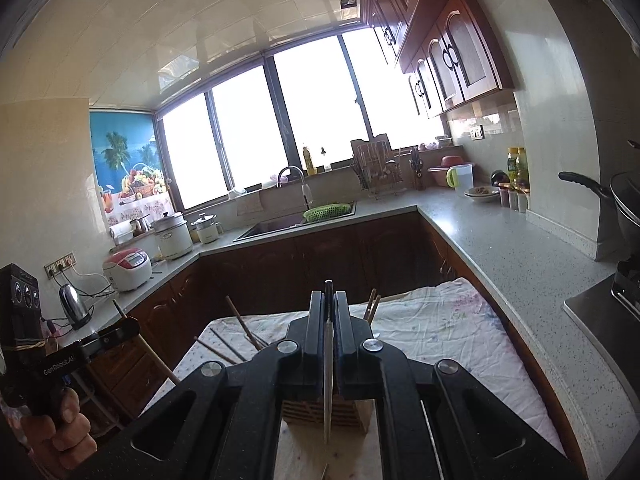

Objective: Organize utensils
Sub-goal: 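Carry the chopstick with the left tool while the right tool lowers its chopstick into the holder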

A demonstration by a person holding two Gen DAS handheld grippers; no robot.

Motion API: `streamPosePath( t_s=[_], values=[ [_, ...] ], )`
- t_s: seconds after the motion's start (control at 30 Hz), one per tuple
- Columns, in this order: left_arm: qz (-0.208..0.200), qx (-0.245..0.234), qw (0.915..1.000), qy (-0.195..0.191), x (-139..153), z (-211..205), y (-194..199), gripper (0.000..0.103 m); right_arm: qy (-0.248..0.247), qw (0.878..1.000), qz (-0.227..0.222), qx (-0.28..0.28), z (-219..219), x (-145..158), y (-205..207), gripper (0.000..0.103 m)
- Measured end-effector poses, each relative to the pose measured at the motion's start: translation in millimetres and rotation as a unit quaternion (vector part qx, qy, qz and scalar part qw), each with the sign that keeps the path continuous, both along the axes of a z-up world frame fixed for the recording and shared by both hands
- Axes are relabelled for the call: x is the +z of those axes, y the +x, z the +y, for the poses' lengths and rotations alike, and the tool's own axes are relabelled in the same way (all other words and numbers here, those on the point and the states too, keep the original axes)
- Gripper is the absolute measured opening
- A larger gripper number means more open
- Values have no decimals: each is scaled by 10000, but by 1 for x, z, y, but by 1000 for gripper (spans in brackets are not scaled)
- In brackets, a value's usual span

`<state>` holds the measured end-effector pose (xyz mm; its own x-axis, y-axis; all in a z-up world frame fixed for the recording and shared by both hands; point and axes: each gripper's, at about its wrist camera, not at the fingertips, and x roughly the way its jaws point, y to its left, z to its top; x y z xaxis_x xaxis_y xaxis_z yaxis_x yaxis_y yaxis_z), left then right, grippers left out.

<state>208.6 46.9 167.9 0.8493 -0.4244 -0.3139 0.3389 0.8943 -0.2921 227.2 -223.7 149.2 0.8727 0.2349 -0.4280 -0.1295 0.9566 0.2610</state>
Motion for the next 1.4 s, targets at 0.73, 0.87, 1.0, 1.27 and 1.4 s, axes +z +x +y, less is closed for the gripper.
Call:
streamPosePath(
  t_s=[0.73,0.87,1.0,1.27,1.4],
  values=[
    [362,536,9979,32,-86,-48,88,4,8,9990,397,-190,11,-67,61,4],
    [293,551,9980,122,-91,-47,90,5,-51,9980,601,-180,13,-84,62,4],
    [275,494,9982,193,-88,-43,90,5,-89,9972,723,-177,15,-96,62,4],
    [282,437,9983,255,-90,-36,85,6,-91,9971,738,-179,15,-96,61,4],
    [312,438,9981,294,-88,-37,87,6,-69,9970,751,-182,15,-96,62,4]
  ],
)
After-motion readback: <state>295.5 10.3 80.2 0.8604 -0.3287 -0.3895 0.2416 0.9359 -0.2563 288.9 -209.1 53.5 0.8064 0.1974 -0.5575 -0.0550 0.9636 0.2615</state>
